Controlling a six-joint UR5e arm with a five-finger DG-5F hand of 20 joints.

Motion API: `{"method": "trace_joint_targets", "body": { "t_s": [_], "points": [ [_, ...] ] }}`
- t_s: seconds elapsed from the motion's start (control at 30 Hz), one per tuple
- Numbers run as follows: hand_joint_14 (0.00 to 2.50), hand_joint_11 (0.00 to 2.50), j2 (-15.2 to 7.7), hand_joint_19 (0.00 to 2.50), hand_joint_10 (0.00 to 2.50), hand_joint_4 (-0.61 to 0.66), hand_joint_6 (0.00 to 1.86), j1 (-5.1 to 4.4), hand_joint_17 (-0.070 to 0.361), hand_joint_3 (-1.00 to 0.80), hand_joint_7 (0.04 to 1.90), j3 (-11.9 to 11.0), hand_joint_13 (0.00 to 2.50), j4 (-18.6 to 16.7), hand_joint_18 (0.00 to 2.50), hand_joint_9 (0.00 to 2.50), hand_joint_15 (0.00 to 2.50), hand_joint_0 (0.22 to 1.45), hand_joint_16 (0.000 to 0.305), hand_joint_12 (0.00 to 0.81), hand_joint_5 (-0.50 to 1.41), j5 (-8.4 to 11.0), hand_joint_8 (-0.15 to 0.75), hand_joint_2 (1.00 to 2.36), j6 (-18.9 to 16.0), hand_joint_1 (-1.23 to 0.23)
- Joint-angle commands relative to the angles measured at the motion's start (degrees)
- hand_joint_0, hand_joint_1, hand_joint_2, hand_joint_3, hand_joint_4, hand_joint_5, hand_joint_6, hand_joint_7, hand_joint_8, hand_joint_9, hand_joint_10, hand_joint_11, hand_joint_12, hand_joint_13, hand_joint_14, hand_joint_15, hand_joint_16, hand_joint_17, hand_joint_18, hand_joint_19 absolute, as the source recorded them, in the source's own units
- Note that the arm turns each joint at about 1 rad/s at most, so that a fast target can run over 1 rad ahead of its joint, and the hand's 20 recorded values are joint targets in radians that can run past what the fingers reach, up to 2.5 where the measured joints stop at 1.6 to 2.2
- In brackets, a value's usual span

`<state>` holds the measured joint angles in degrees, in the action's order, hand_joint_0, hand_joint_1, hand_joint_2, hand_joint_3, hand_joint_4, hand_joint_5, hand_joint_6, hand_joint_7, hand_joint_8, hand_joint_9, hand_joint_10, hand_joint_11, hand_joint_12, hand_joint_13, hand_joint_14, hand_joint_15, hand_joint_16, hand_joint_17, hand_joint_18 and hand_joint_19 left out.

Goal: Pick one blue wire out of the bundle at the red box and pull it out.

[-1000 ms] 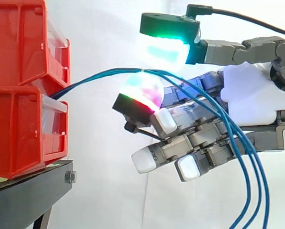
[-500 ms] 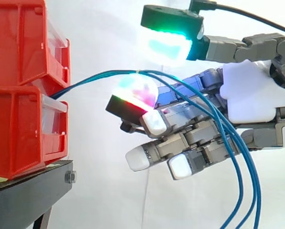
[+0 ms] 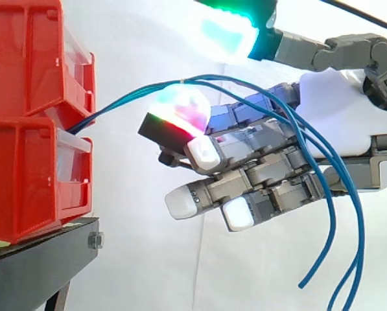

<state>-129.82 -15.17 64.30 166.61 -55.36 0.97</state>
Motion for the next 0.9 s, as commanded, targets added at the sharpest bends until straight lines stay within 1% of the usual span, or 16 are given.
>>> {"method": "trace_joint_targets", "body": {
  "t_s": [0.0,0.1,0.3,0.37,0.43,0.5,0.53,0.63,0.7,0.87],
  "points": [
    [0.01,0.68,0.0,0.55,0.02,0.23,0.87,-0.03,0.142,-0.35,1.12,0.0,0.66,-0.1,0.75,0.84,0.39,0.58,0.063,0.481,-0.16,-0.01,0.39,1.01,0.0,-0.74],
    [0.01,0.69,0.0,0.55,0.02,0.21,0.87,-0.03,0.141,-0.29,1.15,0.0,0.67,0.0,0.76,0.84,0.39,0.59,0.063,0.479,-0.16,0.07,0.392,1.01,0.0,-0.76],
    [0.01,0.69,0.0,0.56,0.02,0.15,0.9,-0.03,0.141,-0.15,1.14,0.0,0.68,0.0,0.78,0.87,0.39,0.58,0.062,0.478,-0.16,-0.1,0.397,1.02,0.2,-0.77],
    [0.01,0.7,0.0,0.56,0.02,0.12,0.91,-0.03,0.141,-0.13,1.12,0.0,0.69,0.0,0.79,0.88,0.39,0.57,0.063,0.477,-0.16,-0.1,0.396,1.02,0.4,-0.77],
    [0.01,0.65,0.0,0.55,0.02,0.11,0.91,-0.03,0.15,-0.14,1.09,0.0,0.72,0.0,0.83,0.9,0.39,0.57,0.067,0.496,-0.16,-0.19,0.406,1.02,0.4,-0.74],
    [0.01,0.5,0.0,0.54,0.01,0.09,0.9,-0.03,0.156,-0.14,1.06,0.0,0.74,0.0,0.86,0.92,0.36,0.57,0.069,0.505,-0.15,-0.1,0.394,1.01,0.4,-0.73],
    [0.01,0.49,0.0,0.54,0.01,0.08,0.9,-0.03,0.156,-0.14,1.05,0.0,0.74,0.0,0.86,0.92,0.35,0.57,0.069,0.505,-0.15,-0.1,0.39,1.01,0.4,-0.73],
    [0.01,0.47,0.0,0.54,0.01,0.08,0.87,-0.03,0.158,-0.13,1.09,0.0,0.74,0.1,0.86,0.93,0.35,0.56,0.07,0.507,-0.15,-0.1,0.38,1.01,0.4,-0.72],
    [0.01,0.46,0.0,0.53,0.01,0.06,0.86,-0.03,0.158,-0.08,1.15,0.0,0.74,0.1,0.87,0.93,0.35,0.56,0.07,0.509,-0.14,-0.1,0.378,1.02,0.2,-0.74],
    [0.01,0.55,1.0,0.53,0.02,0.03,0.89,-0.03,0.15,0.01,1.18,0.0,0.73,0.6,0.85,0.91,0.36,0.6,0.067,0.494,-0.16,-0.01,0.387,1.02,0.4,-0.79]
  ]
}}
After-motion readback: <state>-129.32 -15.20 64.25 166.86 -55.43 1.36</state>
